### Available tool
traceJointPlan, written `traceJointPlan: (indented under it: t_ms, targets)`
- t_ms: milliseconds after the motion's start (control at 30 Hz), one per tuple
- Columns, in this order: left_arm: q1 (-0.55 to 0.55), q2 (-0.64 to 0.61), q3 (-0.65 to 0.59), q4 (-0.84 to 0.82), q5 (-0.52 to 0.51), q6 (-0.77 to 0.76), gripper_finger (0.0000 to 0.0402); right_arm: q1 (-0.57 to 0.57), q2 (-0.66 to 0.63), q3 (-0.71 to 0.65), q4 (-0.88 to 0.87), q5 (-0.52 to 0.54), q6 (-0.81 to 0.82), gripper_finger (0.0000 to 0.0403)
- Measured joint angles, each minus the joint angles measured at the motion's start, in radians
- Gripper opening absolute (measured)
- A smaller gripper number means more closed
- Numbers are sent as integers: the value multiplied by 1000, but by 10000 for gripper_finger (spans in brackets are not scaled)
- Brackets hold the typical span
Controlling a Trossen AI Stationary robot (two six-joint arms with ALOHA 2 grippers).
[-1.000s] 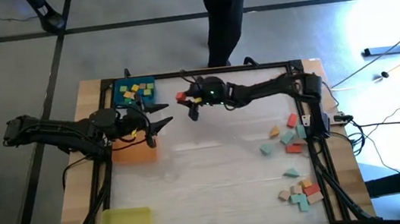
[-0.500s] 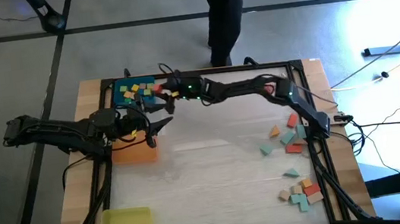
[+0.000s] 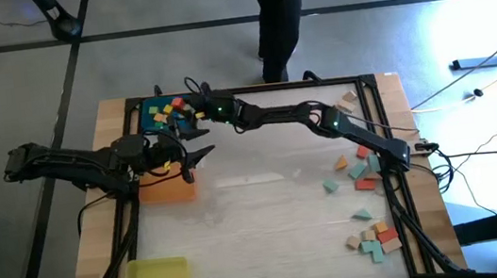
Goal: Sort blocks by size
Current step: Put the red cube block into the blue bin, then put the light brown cube block into the blue bin
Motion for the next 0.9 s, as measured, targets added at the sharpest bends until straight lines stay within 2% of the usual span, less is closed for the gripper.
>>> traceJointPlan:
  t_ms: [100,233,400,633,833,900]
  targets:
    - [0,0,0,-5,0,1,205,0,14,14,11,45,0,155]
    - [0,0,0,-6,0,3,205,0,14,14,11,42,0,168]
    - [0,0,0,-6,0,6,205,0,15,14,4,29,0,213]
    - [0,0,0,-7,0,8,205,0,12,14,-24,78,0,273]
    - [0,0,0,-7,0,8,205,-2,-60,14,-164,150,-72,272]
    - [0,0,0,-8,0,8,205,-2,-87,15,-217,207,-97,269]
